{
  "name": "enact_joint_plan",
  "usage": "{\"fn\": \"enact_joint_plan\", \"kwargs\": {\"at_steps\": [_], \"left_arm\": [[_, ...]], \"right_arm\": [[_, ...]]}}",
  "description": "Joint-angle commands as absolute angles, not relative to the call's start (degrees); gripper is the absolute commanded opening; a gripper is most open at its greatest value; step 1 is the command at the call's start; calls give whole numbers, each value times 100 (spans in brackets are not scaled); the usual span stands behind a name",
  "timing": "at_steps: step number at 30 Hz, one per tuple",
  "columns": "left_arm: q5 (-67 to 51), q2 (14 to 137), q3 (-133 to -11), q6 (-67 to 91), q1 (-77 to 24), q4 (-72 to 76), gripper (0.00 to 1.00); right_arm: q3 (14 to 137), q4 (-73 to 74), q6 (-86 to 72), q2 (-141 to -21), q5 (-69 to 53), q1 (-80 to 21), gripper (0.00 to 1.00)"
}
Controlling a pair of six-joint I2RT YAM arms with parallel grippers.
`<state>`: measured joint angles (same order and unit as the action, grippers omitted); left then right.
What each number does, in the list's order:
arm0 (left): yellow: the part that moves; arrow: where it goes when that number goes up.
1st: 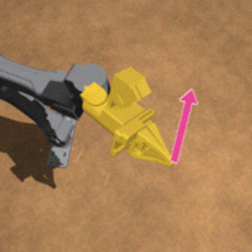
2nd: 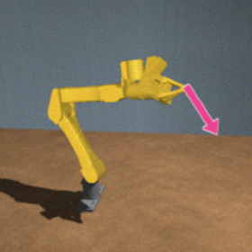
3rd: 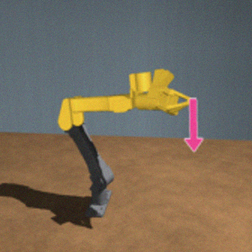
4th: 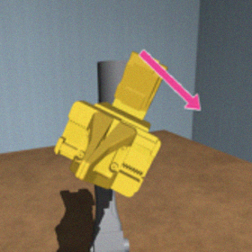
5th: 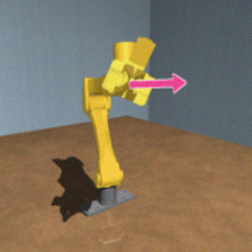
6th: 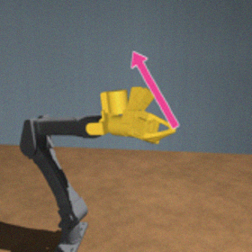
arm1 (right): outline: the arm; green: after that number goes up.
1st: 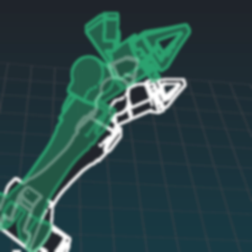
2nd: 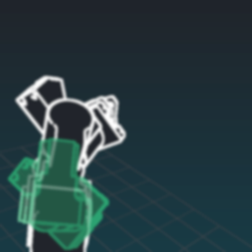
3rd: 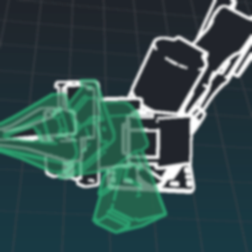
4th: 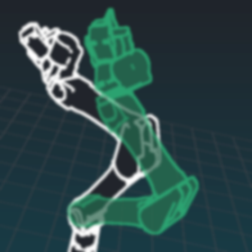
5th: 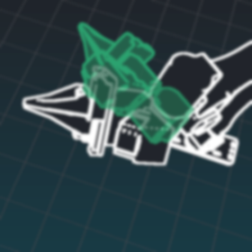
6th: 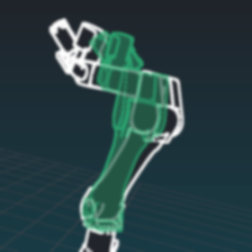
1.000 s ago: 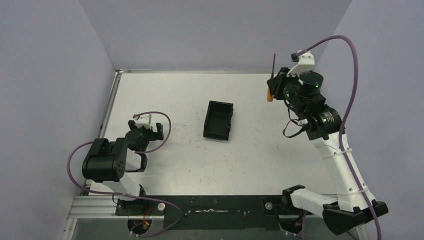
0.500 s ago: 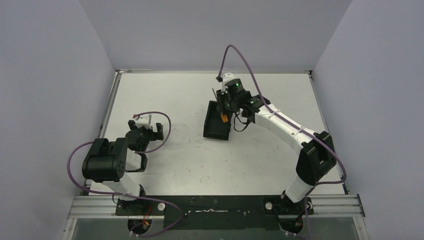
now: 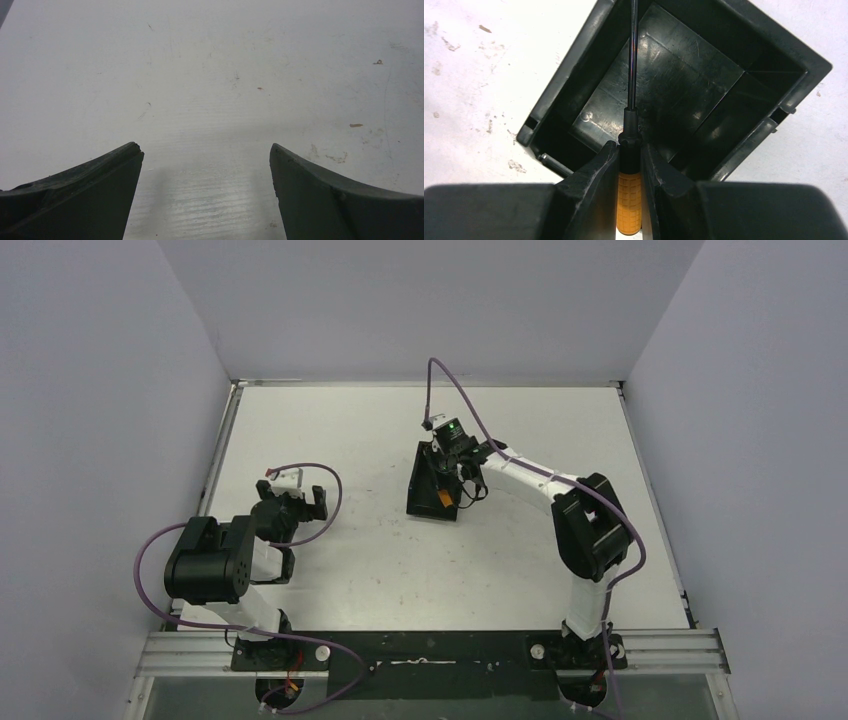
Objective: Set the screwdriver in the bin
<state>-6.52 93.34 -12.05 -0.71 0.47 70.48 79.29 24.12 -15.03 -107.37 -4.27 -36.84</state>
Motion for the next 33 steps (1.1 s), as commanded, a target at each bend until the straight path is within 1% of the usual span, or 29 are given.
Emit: {"fn": "enact_joint_plan", "kwargs": {"at_steps": [1,7,9,10,11,13,14,16,21,25,27,29,31,32,33], "left_arm": [[-738,9264,-1283,-103,44,7348,97],[-738,9264,-1283,-105,44,7346,97],[-738,9267,-1283,-100,44,7348,97],[-738,9266,-1283,-105,45,7348,97],[-738,9264,-1283,-100,44,7351,97],[-738,9268,-1283,-101,44,7350,97],[-734,9264,-1283,-102,44,7352,97],[-738,9265,-1283,-101,44,7353,97],[-738,9265,-1283,-104,44,7350,97],[-738,9264,-1283,-105,45,7348,97],[-738,9264,-1283,-101,44,7349,97],[-738,9264,-1283,-103,44,7348,97],[-738,9264,-1283,-104,44,7342,97],[-745,9264,-1283,-98,44,7348,97],[-746,9268,-1283,-104,46,7347,97]], "right_arm": [[8062,2198,-1619,-10781,-201,-3714,0],[8082,2155,-1673,-11052,-253,-3717,1],[8140,2160,-1709,-11099,-264,-3720,16],[8184,2181,-1726,-11114,-257,-3726,27],[8209,2194,-1739,-11104,-240,-3734,36],[8239,2189,-1757,-11053,-158,-3763,49],[8250,2193,-1772,-11016,-110,-3773,53],[8278,2214,-1793,-10928,-76,-3791,56],[8372,2282,-1806,-10549,-18,-3868,58],[8377,2277,-1855,-10071,-18,-3892,59],[8339,2270,-1887,-9780,172,-3882,60],[8261,2272,-1910,-9461,346,-3866,64],[8108,2260,-1944,-9116,575,-3815,71],[7980,2259,-1963,-8929,738,-3765,77],[7818,2234,-1976,-8752,901,-3672,88]]}}
